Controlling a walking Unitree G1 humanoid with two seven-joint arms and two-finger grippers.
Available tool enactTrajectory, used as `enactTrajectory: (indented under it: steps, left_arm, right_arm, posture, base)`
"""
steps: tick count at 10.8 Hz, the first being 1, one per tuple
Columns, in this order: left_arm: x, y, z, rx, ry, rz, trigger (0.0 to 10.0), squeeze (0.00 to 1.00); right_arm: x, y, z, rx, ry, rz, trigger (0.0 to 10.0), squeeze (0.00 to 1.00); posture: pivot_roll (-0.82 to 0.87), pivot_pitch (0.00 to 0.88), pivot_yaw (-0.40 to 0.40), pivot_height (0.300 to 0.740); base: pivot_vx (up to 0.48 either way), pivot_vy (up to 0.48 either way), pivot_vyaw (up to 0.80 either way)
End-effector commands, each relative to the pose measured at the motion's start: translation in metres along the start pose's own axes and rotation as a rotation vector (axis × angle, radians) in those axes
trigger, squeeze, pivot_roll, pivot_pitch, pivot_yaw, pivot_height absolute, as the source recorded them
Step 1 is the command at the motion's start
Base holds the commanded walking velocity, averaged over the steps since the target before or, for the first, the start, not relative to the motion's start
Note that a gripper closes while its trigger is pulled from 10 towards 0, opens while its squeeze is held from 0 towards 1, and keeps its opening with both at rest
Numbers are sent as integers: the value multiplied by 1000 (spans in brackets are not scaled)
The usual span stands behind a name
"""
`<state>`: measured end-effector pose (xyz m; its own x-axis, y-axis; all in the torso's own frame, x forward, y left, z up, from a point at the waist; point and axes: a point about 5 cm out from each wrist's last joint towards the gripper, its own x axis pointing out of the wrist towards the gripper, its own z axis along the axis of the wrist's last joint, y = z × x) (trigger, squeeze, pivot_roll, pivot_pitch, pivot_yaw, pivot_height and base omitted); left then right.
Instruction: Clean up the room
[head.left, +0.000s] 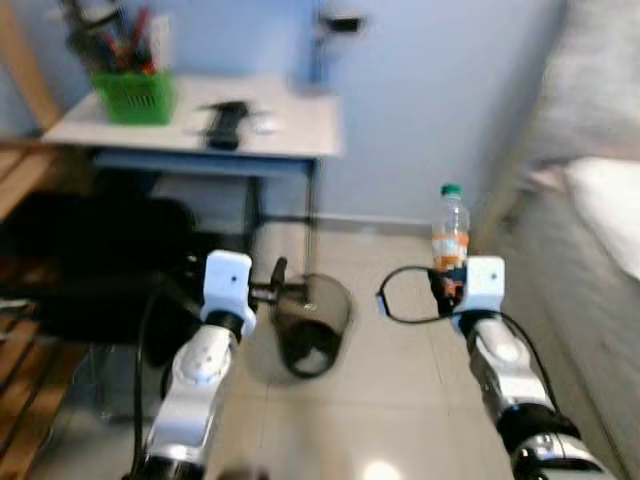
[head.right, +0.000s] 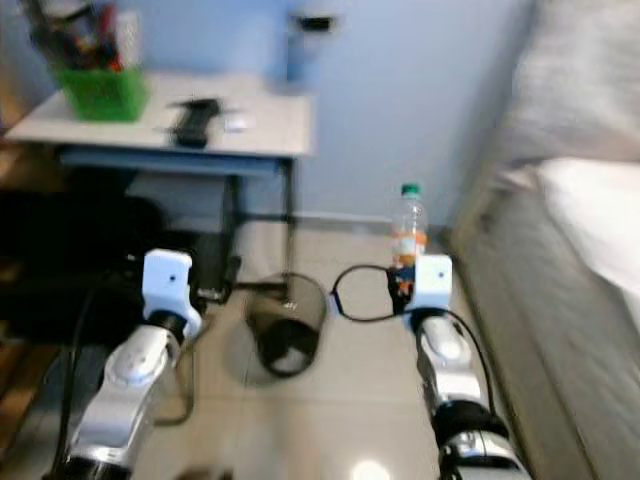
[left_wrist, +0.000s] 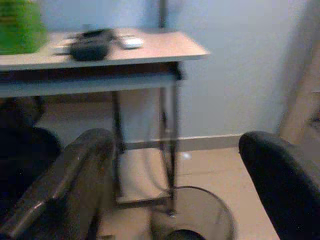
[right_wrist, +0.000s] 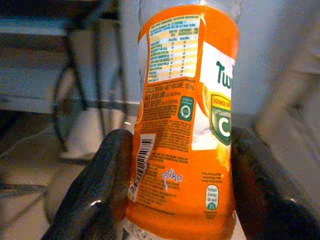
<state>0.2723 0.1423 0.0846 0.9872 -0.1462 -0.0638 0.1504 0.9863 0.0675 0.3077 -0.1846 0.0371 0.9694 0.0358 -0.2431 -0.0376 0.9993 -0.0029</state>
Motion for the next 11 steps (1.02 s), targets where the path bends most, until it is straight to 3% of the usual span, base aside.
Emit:
enactTrajectory:
  steps: [1, 5, 7, 9, 11]
  left_arm:
    - [-1, 4, 3, 3, -12, 5, 10000, 0]
    - [-1, 0, 3, 5, -17, -9, 10000, 0]
    - [-2, 1, 3, 33, -2, 0, 10000, 0]
    - [-5, -20, -4, 52, 49, -214, 10000, 0]
    - [-12, -43, -4, 104, 53, -386, 10000, 0]
  right_arm:
    - [2, 7, 3, -3, -14, 21, 10000, 0]
    - [3, 8, -3, 5, 35, 29, 10000, 0]
    - [0, 19, -24, -4, 174, 109, 10000, 0]
    - [-4, 29, -45, -70, 318, 193, 10000, 0]
    - [1, 44, -43, -148, 355, 256, 10000, 0]
  posture:
    - [4, 0, -29, 710]
    - [7, 0, -32, 710]
    - [25, 0, -48, 710]
    - [57, 0, -79, 710]
    - [96, 0, -132, 710]
  base:
    - [446, 0, 0]
    - [418, 93, 0]
    - [0, 0, 0]
    - [0, 0, 0]
    - [0, 0, 0]
